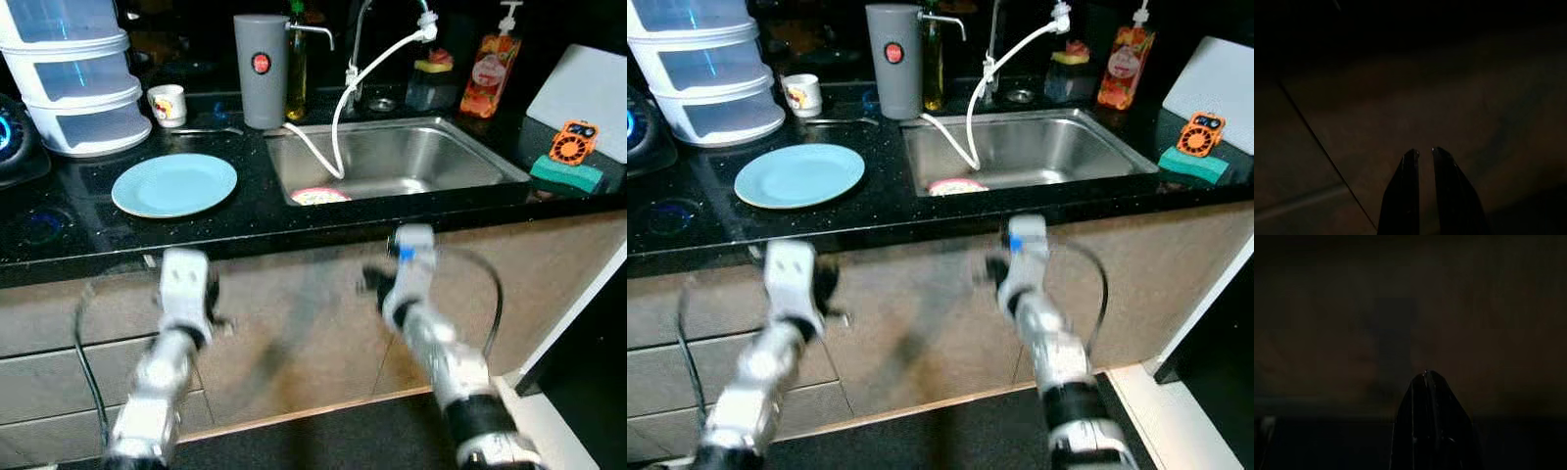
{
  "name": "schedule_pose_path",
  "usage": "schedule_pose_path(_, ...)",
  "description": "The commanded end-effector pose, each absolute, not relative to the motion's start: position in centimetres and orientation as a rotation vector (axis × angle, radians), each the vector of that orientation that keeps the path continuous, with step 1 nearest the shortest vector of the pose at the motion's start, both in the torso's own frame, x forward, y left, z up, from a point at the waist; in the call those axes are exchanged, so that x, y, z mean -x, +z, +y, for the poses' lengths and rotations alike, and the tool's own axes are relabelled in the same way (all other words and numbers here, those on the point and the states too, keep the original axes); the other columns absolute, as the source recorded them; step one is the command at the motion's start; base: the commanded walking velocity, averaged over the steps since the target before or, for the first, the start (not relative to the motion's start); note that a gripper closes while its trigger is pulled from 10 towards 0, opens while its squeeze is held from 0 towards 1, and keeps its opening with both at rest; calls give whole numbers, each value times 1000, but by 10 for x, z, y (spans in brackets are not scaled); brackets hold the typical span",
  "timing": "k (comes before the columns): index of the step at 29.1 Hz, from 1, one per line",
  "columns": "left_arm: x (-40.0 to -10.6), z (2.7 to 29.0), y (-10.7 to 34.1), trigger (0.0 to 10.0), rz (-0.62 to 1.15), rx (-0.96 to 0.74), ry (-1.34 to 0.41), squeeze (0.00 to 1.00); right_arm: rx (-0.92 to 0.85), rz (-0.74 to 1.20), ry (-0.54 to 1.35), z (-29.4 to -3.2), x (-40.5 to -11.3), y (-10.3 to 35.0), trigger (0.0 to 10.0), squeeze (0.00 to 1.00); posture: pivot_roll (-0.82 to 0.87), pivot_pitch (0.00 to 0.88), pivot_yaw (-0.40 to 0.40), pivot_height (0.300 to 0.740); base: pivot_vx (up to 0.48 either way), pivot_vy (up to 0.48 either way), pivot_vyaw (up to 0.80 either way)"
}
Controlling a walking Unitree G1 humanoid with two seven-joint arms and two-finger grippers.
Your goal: Kitchen organization
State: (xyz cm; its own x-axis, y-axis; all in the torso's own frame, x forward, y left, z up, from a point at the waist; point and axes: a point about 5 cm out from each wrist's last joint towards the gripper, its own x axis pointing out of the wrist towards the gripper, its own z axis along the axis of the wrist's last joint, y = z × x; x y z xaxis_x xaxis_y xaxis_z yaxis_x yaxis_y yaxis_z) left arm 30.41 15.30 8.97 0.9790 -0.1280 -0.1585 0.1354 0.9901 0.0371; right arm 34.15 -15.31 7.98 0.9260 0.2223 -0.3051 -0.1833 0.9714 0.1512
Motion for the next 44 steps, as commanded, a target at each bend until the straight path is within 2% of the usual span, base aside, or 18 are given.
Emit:
schedule_pose_path(1, -297, 150, 73, 10000, 224, -52, -154, 0, -115, 367, 201, -153, -336, 69, 10000, 0, -51, 104, -12, 740, 0, 0, 0)
schedule_pose_path(5, -248, 148, -17, 10000, 612, 24, -163, 0, -149, 687, 142, -162, -280, -14, 10000, 0, -61, 102, -4, 740, 0, 0, 0)
schedule_pose_path(6, -248, 148, -17, 10000, 612, 24, -163, 0, -149, 687, 142, -162, -280, -14, 10000, 0, -61, 102, -4, 740, 0, 0, 0)
schedule_pose_path(9, -212, 156, -60, 10000, 844, -50, -123, 0, -67, 900, 35, -178, -236, -54, 10000, 0, -52, 102, -10, 740, 0, 0, 0)
schedule_pose_path(12, -201, 159, -68, 10000, 894, -83, -137, 0, -57, 961, -2, -183, -221, -63, 10000, 0, -55, 103, -14, 740, 0, 0, 0)
schedule_pose_path(19, -207, 165, -65, 10000, 859, 12, -51, 0, -109, 938, -11, -179, -219, -65, 10000, 0, -50, 103, -12, 740, 0, 0, 0)
schedule_pose_path(44, -203, 165, -72, 10000, 834, -3, -32, 0, -30, 965, -6, -185, -208, -72, 10000, 0, -42, 79, -32, 740, 0, 0, 0)
